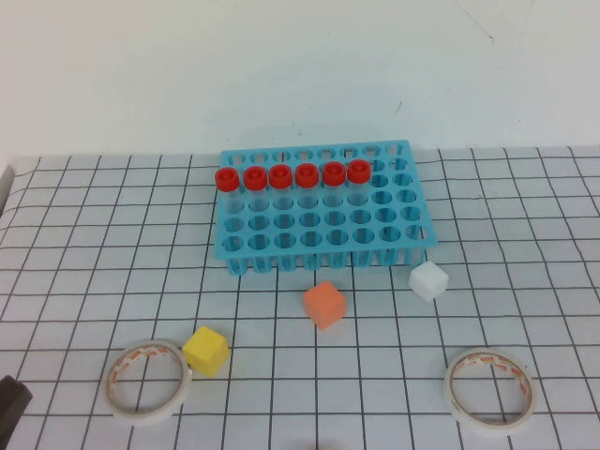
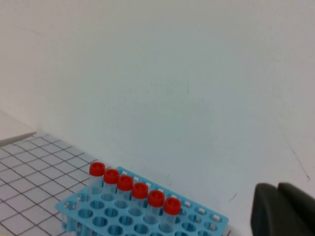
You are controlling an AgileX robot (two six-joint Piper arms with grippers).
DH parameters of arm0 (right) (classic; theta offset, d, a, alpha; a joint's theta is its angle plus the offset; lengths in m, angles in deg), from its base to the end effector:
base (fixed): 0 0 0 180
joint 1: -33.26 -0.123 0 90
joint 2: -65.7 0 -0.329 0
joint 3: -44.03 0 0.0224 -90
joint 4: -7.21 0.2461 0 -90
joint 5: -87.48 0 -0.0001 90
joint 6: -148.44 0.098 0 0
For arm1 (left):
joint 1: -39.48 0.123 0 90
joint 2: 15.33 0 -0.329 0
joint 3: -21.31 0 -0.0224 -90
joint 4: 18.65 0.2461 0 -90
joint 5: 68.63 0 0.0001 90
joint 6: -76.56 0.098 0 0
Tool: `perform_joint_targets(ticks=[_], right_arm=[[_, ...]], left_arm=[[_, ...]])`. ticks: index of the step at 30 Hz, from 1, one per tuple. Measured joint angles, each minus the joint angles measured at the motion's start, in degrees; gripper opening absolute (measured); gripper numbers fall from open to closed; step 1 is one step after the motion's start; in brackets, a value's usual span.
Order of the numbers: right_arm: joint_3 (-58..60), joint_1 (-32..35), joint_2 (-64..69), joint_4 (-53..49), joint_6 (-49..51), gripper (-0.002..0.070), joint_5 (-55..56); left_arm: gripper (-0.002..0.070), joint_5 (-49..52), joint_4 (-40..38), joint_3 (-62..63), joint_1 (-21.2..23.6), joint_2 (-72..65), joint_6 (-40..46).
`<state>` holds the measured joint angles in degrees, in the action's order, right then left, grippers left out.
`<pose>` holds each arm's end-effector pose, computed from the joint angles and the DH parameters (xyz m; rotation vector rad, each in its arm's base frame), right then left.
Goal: Place the test tubes
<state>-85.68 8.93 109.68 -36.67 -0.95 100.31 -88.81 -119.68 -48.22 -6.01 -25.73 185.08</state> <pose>0.0911 0.0577 0.3639 -0.5887 1.3687 0.2808 0.0282 0.0185 0.2572 0.3867 1.4269 -0.2957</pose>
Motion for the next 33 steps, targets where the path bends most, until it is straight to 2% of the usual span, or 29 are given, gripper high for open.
perform_joint_targets(ticks=[8,10,12,16,18,21,22,25,30,33], right_arm=[[9.4,0.0,-13.5,-0.4,0.1,-0.0001,-5.7],[11.9,0.0,-16.4,3.1,-2.1,-0.0001,-6.9],[15.1,0.0,-18.7,12.5,-10.2,-0.0001,-8.5],[20.6,1.3,-23.1,41.8,-37.9,-0.0001,-11.6],[22.9,3.7,-25.1,47.7,-43.7,-0.0001,-11.5],[26.1,10.5,-27.1,48.6,-42.3,-0.0001,-11.4],[27.3,16.2,-28.1,46.7,-37.9,-0.0001,-12.8],[28.0,22.9,-30.0,42.5,-32.7,-0.0001,-19.6],[28.5,25.9,-34.4,39.6,-25.0,-0.0001,-30.4],[29.1,26.1,-35.3,39.4,-21.8,-0.0001,-32.2]], left_arm=[[-0.0001,0.0,0.0,0.0,0.0,0.0,0.0],[-0.0001,0.0,0.0,0.0,0.0,0.0,0.0],[-0.0001,0.0,0.0,0.0,0.0,0.0,0.2],[-0.0002,0.0,0.0,0.0,0.0,0.0,0.2],[-0.0001,0.0,0.0,0.0,0.0,0.0,0.2],[-0.0001,0.0,0.0,0.0,0.0,0.0,0.2],[-0.0001,0.0,0.0,0.0,0.0,0.0,0.2],[-0.0001,0.0,0.0,0.0,0.0,0.0,0.2],[-0.0001,0.0,0.0,0.0,0.0,0.0,0.2],[-0.0001,0.0,0.0,0.0,0.0,0.0,0.2]])
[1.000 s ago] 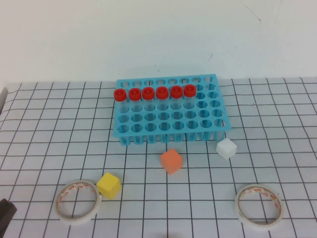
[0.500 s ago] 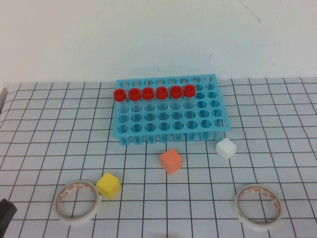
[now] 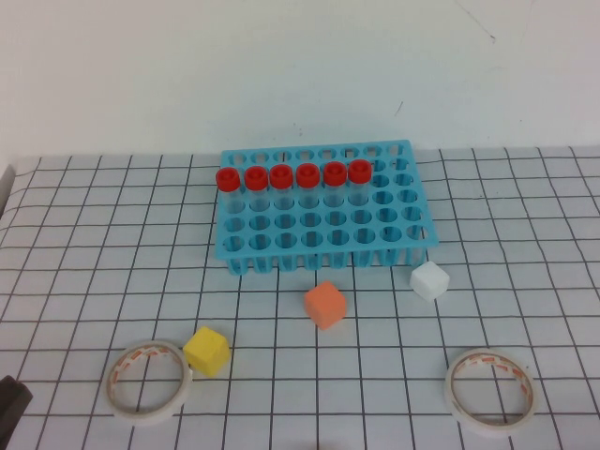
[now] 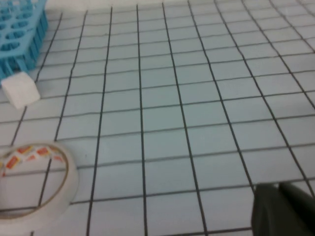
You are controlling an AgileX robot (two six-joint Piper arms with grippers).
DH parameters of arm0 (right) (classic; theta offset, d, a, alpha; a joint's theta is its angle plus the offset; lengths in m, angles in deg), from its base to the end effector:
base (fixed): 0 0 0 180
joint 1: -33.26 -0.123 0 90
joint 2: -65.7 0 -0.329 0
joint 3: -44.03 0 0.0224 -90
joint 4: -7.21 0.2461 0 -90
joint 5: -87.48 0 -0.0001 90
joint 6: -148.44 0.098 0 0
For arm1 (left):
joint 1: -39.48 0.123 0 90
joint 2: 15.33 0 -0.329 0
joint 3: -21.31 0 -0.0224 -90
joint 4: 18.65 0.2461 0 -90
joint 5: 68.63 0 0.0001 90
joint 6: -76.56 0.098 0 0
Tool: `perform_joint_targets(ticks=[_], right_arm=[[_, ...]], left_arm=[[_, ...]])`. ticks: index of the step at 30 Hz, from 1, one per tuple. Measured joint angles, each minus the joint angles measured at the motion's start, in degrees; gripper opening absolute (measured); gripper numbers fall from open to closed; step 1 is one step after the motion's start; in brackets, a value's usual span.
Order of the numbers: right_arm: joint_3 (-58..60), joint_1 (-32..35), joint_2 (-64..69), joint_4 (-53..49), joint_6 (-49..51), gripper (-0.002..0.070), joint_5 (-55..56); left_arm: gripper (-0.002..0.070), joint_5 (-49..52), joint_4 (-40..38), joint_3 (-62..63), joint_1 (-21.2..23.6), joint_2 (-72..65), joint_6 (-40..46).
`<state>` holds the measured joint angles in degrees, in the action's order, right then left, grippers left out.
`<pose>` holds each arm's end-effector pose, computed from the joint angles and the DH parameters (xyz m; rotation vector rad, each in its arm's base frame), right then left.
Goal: Place the test tubes
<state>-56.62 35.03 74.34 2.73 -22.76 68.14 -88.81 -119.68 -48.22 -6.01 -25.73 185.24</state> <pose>0.0133 -0.0030 0.1743 0.1214 1.8683 0.0095 0.0282 0.0185 0.2572 0.3887 1.4263 -0.2934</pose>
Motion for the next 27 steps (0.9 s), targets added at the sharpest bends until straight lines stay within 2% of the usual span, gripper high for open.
perform_joint_targets(ticks=[27], right_arm=[[0.0,0.1,-2.6,-0.1,-0.3,-0.0001,-0.6]], left_arm=[[-0.0001,0.0,0.0,0.0,0.0,0.0,0.0]])
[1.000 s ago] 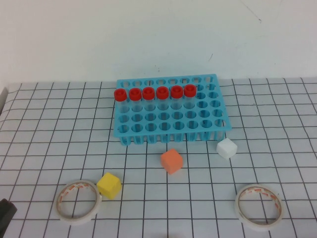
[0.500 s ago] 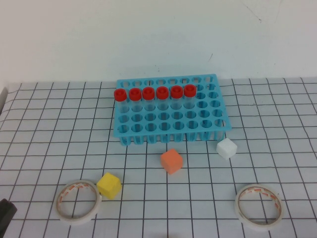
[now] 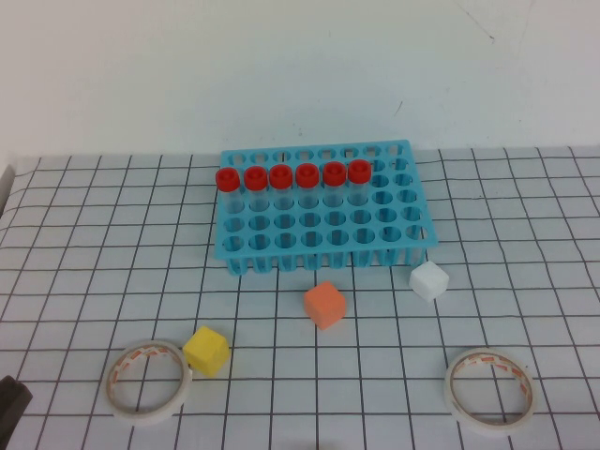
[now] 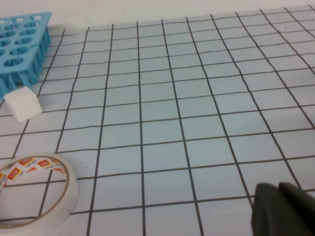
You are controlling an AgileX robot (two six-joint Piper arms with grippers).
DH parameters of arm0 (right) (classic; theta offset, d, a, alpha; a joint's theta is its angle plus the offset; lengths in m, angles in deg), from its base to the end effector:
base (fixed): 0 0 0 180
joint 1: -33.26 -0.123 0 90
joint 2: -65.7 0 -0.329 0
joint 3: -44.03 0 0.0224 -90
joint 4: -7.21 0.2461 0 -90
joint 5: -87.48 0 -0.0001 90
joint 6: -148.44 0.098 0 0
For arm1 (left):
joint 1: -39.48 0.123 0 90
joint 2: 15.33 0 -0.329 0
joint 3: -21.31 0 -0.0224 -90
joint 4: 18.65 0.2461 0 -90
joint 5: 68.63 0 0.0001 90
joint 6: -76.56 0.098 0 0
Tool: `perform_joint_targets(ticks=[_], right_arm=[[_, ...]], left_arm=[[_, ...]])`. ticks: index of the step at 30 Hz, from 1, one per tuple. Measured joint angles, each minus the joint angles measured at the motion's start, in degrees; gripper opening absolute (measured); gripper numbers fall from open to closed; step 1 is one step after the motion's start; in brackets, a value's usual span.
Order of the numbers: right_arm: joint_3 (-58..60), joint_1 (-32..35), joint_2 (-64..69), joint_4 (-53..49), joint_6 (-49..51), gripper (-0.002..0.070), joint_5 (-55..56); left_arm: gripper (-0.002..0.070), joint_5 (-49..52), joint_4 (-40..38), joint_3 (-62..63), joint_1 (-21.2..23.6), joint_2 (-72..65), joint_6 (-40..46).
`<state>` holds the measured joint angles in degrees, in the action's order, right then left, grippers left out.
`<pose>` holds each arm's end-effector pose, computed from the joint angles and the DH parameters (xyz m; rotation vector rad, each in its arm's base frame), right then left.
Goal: Place the test tubes
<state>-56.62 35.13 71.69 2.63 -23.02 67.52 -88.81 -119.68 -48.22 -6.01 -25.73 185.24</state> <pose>0.0107 -0.0030 0.1738 0.1169 1.8330 0.0039 0.0282 0.0185 0.2572 0.3887 1.4263 -0.2934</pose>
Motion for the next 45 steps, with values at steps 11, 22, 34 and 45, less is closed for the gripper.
perform_joint_targets(ticks=[11,22,34,45], right_arm=[[0.0,0.0,0.0,0.0,0.0,-0.0001,0.0],[0.0,0.0,0.0,0.0,0.0,-0.0001,0.0],[0.0,0.0,0.0,0.0,0.0,-0.0001,0.0],[0.0,0.0,0.0,0.0,0.0,-0.0001,0.0]], left_arm=[[-0.0001,0.0,0.0,0.0,0.0,0.0,0.0],[-0.0001,-1.9,9.4,0.0,0.0,0.0,-17.2],[-0.0001,16.0,75.4,-3.6,25.7,0.1,-83.9],[-0.0001,32.2,95.3,-5.1,43.4,0.1,-98.7]])
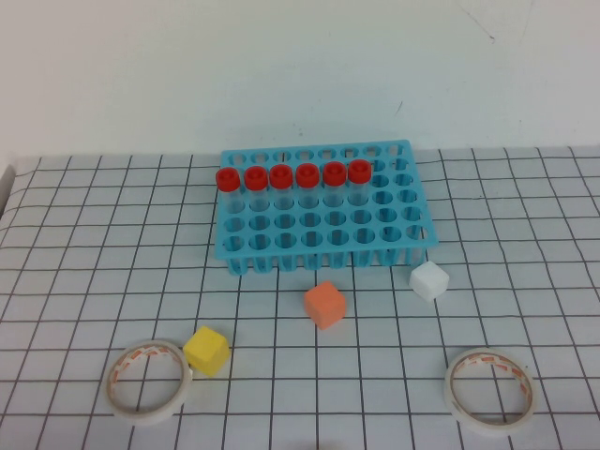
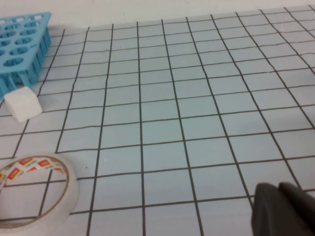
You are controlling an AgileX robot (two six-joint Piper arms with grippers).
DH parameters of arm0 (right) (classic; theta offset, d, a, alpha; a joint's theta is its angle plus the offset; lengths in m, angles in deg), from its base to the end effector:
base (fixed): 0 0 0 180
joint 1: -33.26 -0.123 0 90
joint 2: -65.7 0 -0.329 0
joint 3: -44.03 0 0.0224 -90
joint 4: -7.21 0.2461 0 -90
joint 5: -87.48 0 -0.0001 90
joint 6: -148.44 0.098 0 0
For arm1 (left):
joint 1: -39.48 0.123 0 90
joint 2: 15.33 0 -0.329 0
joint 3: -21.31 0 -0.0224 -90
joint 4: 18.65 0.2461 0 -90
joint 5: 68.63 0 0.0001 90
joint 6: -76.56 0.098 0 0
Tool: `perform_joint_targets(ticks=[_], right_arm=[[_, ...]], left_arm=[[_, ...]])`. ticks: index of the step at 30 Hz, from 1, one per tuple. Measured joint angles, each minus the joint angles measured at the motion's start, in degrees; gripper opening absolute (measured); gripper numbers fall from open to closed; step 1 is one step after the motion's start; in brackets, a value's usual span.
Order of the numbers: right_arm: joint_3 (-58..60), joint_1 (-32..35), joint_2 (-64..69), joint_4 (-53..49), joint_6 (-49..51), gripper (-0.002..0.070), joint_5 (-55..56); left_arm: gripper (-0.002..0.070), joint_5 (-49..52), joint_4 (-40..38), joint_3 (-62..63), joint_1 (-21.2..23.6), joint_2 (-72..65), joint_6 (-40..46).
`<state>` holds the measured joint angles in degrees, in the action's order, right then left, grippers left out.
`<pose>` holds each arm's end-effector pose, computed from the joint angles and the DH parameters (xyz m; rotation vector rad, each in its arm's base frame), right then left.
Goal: Place the test tubes
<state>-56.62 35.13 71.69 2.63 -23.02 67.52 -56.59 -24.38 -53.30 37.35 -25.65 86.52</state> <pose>0.0107 -0.0030 0.1738 0.1169 1.8330 0.0039 0.0166 -0.0027 0.2141 0.1113 1.6878 0.0115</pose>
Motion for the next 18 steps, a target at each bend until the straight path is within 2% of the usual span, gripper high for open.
perform_joint_targets(ticks=[6,13,18], right_arm=[[0.0,0.0,0.0,0.0,0.0,-0.0001,0.0],[0.0,0.0,0.0,0.0,0.0,-0.0001,0.0],[0.0,0.0,0.0,0.0,0.0,-0.0001,0.0]], left_arm=[[-0.0001,4.9,0.8,-0.3,2.3,0.0,6.1],[-0.0001,1.3,1.3,-4.8,3.1,3.8,1.6],[-0.0001,3.3,3.8,-4.8,3.1,4.1,1.2]])
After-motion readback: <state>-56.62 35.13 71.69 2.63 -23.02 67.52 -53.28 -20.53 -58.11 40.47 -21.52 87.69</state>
